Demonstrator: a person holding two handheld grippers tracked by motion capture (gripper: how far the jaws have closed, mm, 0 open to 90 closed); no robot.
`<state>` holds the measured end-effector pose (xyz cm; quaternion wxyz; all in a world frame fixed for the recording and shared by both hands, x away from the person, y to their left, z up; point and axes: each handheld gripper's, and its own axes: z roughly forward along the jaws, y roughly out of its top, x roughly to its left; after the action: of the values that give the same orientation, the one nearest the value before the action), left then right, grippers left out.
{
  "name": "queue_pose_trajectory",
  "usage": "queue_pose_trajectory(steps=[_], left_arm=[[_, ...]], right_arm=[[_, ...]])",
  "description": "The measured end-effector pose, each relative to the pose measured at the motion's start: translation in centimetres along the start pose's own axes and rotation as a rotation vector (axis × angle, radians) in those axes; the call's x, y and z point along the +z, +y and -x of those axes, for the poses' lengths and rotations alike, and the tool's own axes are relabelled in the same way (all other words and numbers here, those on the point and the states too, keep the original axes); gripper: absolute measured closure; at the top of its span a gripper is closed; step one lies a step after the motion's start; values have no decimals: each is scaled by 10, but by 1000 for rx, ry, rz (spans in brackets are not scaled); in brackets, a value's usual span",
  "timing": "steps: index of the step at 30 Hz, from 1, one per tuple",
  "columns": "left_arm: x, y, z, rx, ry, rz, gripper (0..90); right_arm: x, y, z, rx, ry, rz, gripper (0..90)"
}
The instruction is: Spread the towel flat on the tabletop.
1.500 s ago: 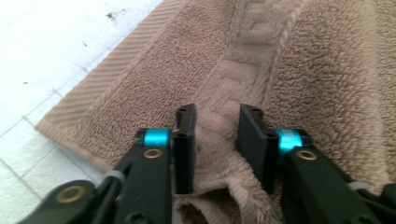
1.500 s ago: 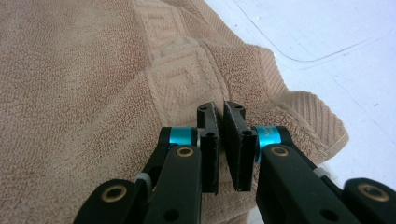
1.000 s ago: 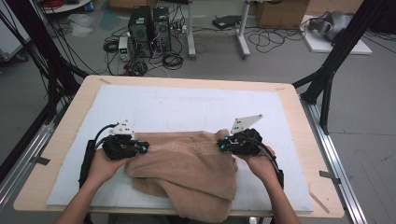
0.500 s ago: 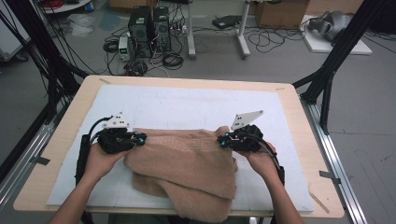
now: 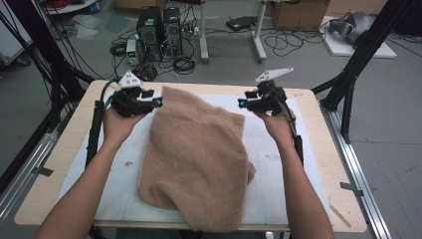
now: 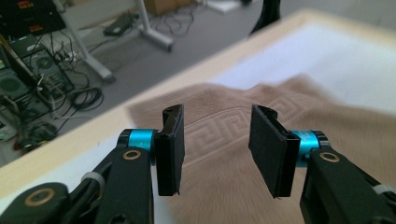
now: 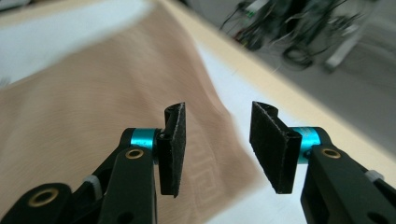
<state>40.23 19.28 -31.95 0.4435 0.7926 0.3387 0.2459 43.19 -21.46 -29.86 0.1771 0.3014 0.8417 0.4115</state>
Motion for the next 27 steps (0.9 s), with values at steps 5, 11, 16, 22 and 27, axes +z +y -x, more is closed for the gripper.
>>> queue_pose_trajectory(steps=[5, 11, 16, 22, 27], left_arm=[[0, -48, 9, -27, -57, -68, 543], [-19, -81, 36, 4, -106, -70, 505], [-32, -106, 59, 40, -146, -87, 475], [-46, -134, 81, 46, -186, -109, 445], [-37, -151, 89, 75, -225, -241, 530]], right_arm=[[11, -42, -28, -10, 79, -35, 541], [-2, -78, -66, -32, 182, 4, 522], [-9, -100, -96, -67, 233, -2, 513], [-14, -126, -127, -98, 282, -24, 511], [1, -146, -137, -126, 284, -99, 552]])
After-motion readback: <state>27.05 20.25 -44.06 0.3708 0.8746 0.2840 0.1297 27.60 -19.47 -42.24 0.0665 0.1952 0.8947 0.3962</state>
